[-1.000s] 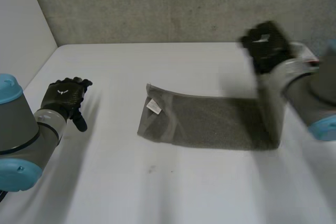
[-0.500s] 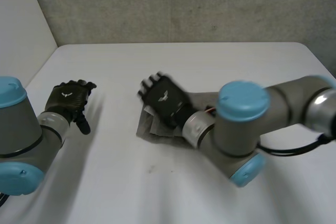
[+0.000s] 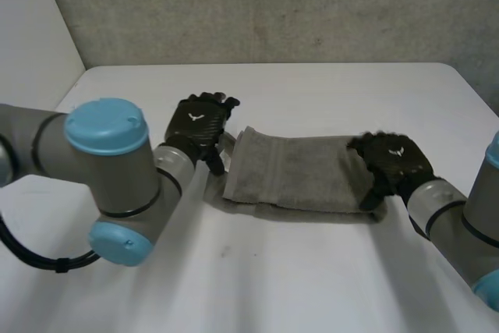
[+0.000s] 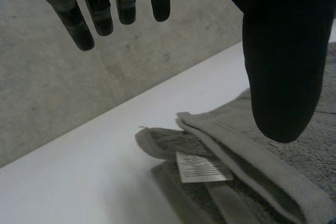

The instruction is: Fold the towel.

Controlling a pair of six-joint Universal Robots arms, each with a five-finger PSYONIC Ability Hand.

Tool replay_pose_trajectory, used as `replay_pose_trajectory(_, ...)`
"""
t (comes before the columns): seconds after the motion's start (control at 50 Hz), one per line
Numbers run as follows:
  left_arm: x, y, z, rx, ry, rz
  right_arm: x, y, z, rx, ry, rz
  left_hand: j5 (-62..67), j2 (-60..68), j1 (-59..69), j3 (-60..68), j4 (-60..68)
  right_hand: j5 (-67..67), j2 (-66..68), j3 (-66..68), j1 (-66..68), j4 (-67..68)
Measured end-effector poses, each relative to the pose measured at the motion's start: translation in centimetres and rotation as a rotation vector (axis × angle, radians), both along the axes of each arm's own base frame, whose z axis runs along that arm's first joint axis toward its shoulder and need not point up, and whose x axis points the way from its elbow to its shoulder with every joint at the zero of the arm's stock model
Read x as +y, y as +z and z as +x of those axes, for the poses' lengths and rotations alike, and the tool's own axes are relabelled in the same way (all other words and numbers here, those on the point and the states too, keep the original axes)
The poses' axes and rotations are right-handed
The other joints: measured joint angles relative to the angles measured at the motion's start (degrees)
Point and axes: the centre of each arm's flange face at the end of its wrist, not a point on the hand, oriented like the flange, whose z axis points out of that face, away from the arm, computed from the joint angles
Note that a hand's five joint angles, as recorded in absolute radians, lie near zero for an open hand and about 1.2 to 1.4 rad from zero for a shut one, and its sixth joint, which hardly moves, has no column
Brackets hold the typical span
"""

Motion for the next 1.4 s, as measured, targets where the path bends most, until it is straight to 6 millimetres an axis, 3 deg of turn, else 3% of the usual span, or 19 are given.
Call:
replay_pose_trajectory(0.04,0.0,-0.4,-0.4,-0.003,-0.006,0.004,-0.1,-0.9,-0.4,0.009,-0.012,0.029,0.0,0.0,0.0,0.0,0.0,3.8,4.2,4.5,3.5,4.0)
replay_pose_trajectory(0.18,0.2,-1.5,-0.3,-0.019,-0.003,0.031,-0.7,-3.4,-1.0,0.038,-0.025,0.085,0.0,0.0,0.0,0.0,0.0,44.4,46.8,47.2,37.7,46.4)
replay_pose_trajectory(0.3,0.7,-1.9,0.6,-0.035,0.011,0.054,-1.6,-3.4,-1.0,0.075,-0.02,0.053,0.0,-0.1,0.0,-0.1,0.0,46.9,48.6,49.6,38.0,49.3)
replay_pose_trajectory(0.4,1.4,-1.2,2.3,-0.041,0.039,0.065,-3.2,-0.3,0.0,0.182,0.025,-0.126,0.0,-0.1,0.0,-0.1,-0.1,47.4,48.7,49.9,38.0,49.7)
replay_pose_trajectory(0.52,1.7,-0.4,4.1,-0.04,0.077,0.066,-2.0,3.5,5.1,0.213,0.167,-0.312,0.0,-0.3,0.0,-0.1,-0.1,47.9,48.7,49.9,38.0,49.9)
replay_pose_trajectory(0.54,1.7,-0.3,4.6,-0.04,0.09,0.068,-0.9,4.1,7.2,0.205,0.228,-0.351,0.0,-0.3,0.0,-0.2,-0.1,48.0,48.7,49.9,38.0,49.9)
replay_pose_trajectory(0.56,1.7,-0.3,4.6,-0.04,0.09,0.068,-0.9,4.1,7.2,0.205,0.228,-0.351,0.0,-0.3,0.0,-0.2,-0.1,48.0,48.7,49.9,38.0,49.9)
replay_pose_trajectory(0.6,1.6,-0.2,5.4,-0.042,0.113,0.074,1.1,4.5,10.4,0.188,0.324,-0.391,0.0,-0.3,0.0,-0.2,-0.1,48.0,48.7,49.9,38.0,49.9)
replay_pose_trajectory(0.72,1.1,-0.4,6.7,-0.042,0.169,0.089,5.5,2.3,15.7,0.164,0.527,-0.392,0.0,-0.4,0.0,-0.3,-0.1,48.1,48.7,49.9,38.0,49.9)
replay_pose_trajectory(0.76,0.8,-0.4,7.0,-0.037,0.193,0.093,7.7,-0.1,17.7,0.162,0.633,-0.36,0.0,-0.4,0.0,-0.3,-0.1,48.1,48.7,49.9,38.0,49.9)
replay_pose_trajectory(0.84,0.7,-0.3,7.2,-0.031,0.205,0.093,8.8,-2.0,18.7,0.164,0.691,-0.327,0.0,-0.4,0.0,-0.3,-0.1,47.8,48.0,49.2,37.6,49.5)
replay_pose_trajectory(0.86,0.6,-0.2,7.2,-0.027,0.207,0.091,8.9,-2.4,18.9,0.166,0.694,-0.318,0.0,-0.4,0.0,-0.3,-0.1,41.5,41.3,42.4,32.1,42.1)
replay_pose_trajectory(0.92,0.5,0.0,7.1,-0.02,0.208,0.085,8.8,-2.5,19.0,0.165,0.68,-0.312,0.0,-0.4,0.0,-0.3,-0.1,20.4,18.9,20.5,13.7,19.9)
replay_pose_trajectory(0.98,0.2,0.3,6.9,-0.007,0.206,0.075,8.1,-0.9,18.6,0.146,0.604,-0.318,0.0,-0.4,0.0,-0.3,-0.1,-2.8,-3.8,-3.1,-3.6,-3.7)
replay_pose_trajectory(1.08,-0.2,1.1,6.3,0.036,0.199,0.061,6.5,2.5,17.2,0.048,0.464,-0.301,0.0,-0.3,0.0,-0.3,-0.1,-4.9,-5.7,-5.5,-4.2,-4.9)
replay_pose_trajectory(1.1,-0.5,1.7,5.9,0.07,0.193,0.055,5.4,4.5,16.0,-0.036,0.386,-0.276,0.0,-0.2,0.0,-0.1,0.0,-5.0,-5.7,-5.5,-4.2,-4.9)
replay_pose_trajectory(1.2,-0.8,2.7,4.2,0.145,0.159,0.053,3.4,7.0,13.4,-0.178,0.265,-0.198,0.0,0.6,0.2,0.7,0.7,-5.1,-5.7,-5.5,-4.2,-4.9)
replay_pose_trajectory(1.3,-0.4,2.9,2.2,0.176,0.108,0.085,1.9,7.4,11.5,-0.231,0.194,-0.118,0.0,1.3,0.9,1.4,1.4,-5.1,-5.7,-5.5,-4.2,-4.9)
replay_pose_trajectory(1.4,0.3,1.5,0.0,0.163,0.043,0.166,-0.3,5.6,9.8,-0.231,0.145,-0.008,0.0,1.5,0.9,1.6,1.6,-5.1,-5.7,-5.5,-4.2,-4.9)
